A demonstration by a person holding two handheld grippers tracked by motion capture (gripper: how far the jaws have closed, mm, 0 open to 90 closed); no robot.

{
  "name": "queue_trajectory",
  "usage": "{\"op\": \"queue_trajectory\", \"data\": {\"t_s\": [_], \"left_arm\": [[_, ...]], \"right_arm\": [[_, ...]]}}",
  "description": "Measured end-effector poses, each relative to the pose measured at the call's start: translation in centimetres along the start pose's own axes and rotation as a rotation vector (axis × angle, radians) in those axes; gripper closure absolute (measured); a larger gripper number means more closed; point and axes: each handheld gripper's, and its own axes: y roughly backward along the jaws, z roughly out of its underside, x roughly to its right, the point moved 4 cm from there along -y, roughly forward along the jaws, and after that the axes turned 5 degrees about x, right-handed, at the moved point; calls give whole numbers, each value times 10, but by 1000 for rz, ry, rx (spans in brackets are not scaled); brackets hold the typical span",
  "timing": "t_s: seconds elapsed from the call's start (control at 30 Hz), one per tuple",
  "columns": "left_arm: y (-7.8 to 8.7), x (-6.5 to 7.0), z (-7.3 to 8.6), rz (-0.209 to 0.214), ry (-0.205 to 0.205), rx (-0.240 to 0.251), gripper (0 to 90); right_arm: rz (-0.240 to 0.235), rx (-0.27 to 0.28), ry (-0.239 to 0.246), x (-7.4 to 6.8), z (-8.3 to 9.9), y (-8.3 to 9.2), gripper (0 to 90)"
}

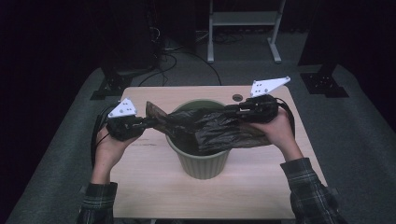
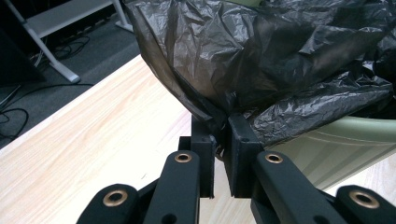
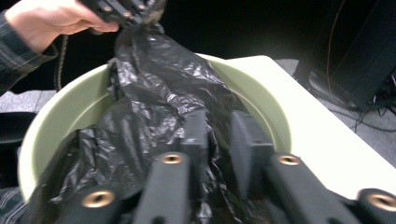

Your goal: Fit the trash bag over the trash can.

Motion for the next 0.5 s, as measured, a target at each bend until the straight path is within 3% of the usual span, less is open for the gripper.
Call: {"op": "queue_trajectory", "data": {"t_s": [0.07, 0.13, 0.17, 0.23, 0.27, 0.37, 0.5], "left_arm": [[0, 0, 0, 2, 0, 1, 829], [0, 1, 0, 9, 3, 3, 827], [1, 1, 0, 5, 7, 7, 783], [5, 0, -2, -26, 6, 24, 558], [9, 0, -4, -36, 7, 48, 487], [27, 2, -14, -45, -11, 103, 375], [48, 5, -33, -65, -55, 151, 348]], "right_arm": [[19, -8, -3, 3, 2, -1, 888], [33, -7, -7, 6, 3, -2, 900], [39, -4, -15, 8, 3, -3, 900], [47, 4, -24, 10, 3, -3, 900], [59, 8, -25, 11, 3, -3, 900], [85, 9, -38, 15, 2, -4, 900], [105, -3, -45, 18, 3, -5, 900]]}}
